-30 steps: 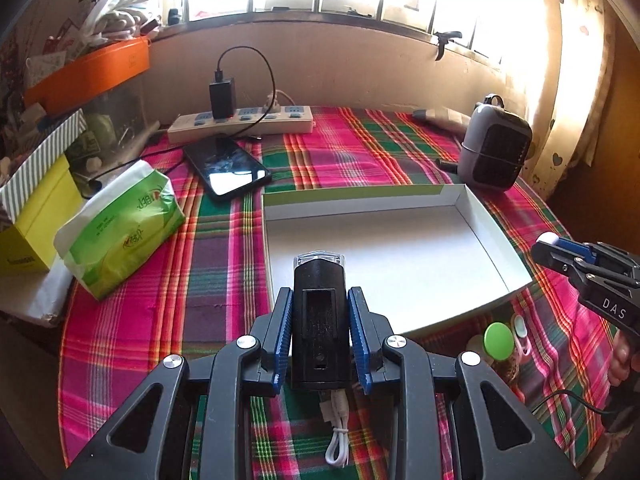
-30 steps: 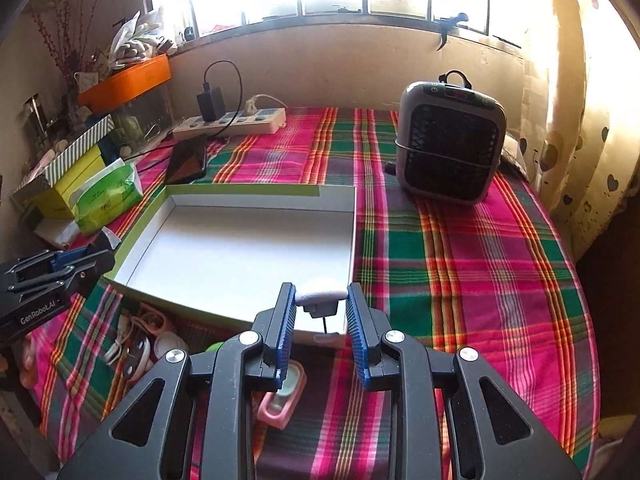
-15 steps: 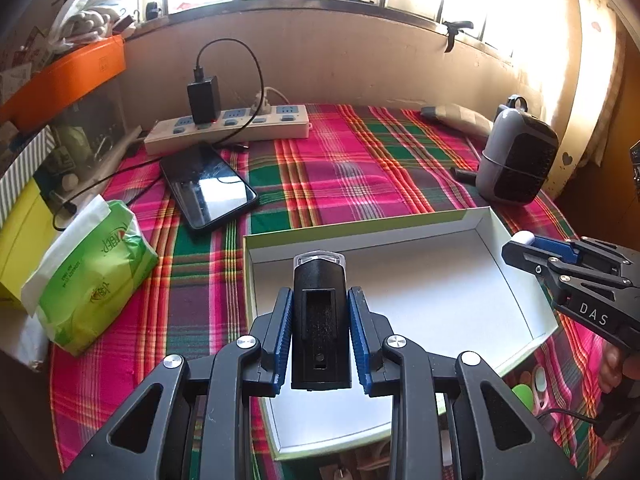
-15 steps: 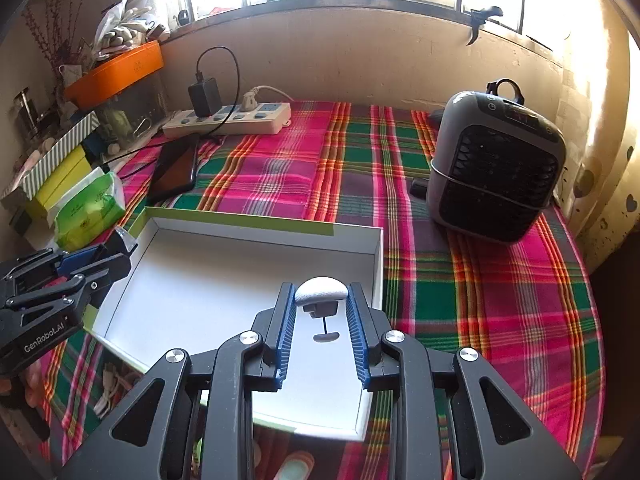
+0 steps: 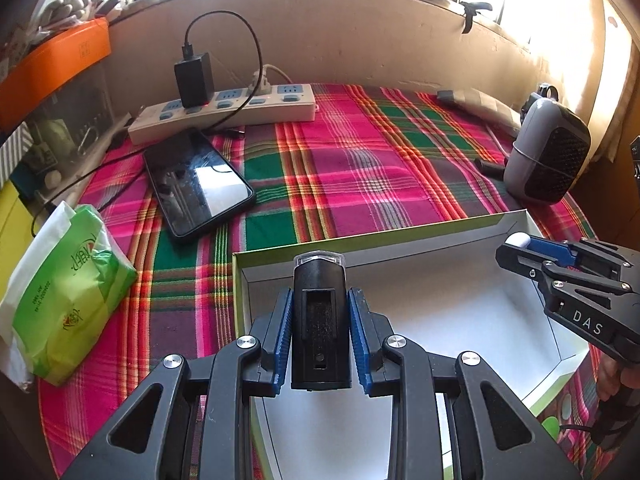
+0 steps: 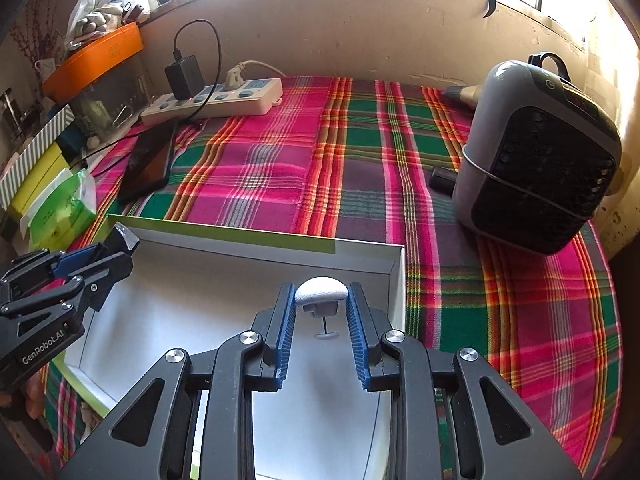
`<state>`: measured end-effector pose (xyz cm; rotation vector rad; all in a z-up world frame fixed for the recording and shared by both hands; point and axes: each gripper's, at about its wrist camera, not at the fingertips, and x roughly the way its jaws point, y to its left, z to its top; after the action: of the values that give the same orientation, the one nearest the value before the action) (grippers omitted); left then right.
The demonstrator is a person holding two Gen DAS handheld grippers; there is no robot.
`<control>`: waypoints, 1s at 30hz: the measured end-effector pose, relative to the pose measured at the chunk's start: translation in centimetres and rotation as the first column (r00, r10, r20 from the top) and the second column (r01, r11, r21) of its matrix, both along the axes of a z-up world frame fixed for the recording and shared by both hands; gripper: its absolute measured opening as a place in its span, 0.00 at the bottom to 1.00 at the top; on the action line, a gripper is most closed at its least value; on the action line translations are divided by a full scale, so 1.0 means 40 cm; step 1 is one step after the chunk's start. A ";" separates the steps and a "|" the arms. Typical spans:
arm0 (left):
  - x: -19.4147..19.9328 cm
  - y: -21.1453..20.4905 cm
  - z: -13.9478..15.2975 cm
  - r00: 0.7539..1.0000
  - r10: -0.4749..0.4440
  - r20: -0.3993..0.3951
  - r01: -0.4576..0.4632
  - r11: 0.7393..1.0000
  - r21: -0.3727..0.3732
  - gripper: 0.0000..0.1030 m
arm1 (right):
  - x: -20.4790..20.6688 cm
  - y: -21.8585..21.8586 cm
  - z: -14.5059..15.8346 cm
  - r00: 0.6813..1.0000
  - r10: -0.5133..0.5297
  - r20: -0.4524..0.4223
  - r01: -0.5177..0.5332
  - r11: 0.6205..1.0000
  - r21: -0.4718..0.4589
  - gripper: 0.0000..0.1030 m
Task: Organize objects
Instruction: 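Carry the black device with the left tool while the right tool carries the knob into the box, then open the left tool to drop the black device while the right tool releases the knob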
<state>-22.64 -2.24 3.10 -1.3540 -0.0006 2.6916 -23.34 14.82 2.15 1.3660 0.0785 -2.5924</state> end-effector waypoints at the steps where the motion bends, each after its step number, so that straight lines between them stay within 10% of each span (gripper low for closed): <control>1: -0.002 0.000 -0.003 1.000 0.001 0.002 -0.001 1.000 0.000 0.24 | -0.003 -0.001 -0.002 1.000 0.000 0.002 0.000 1.000 0.003 0.26; 30: -0.020 0.018 -0.028 1.000 -0.007 0.006 0.007 1.000 -0.030 0.25 | -0.021 -0.013 -0.032 1.000 -0.006 -0.001 0.006 1.000 0.024 0.26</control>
<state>-23.45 -1.52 1.96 -1.3682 0.0447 2.6920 -24.18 14.30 0.87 1.3759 0.1065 -2.6050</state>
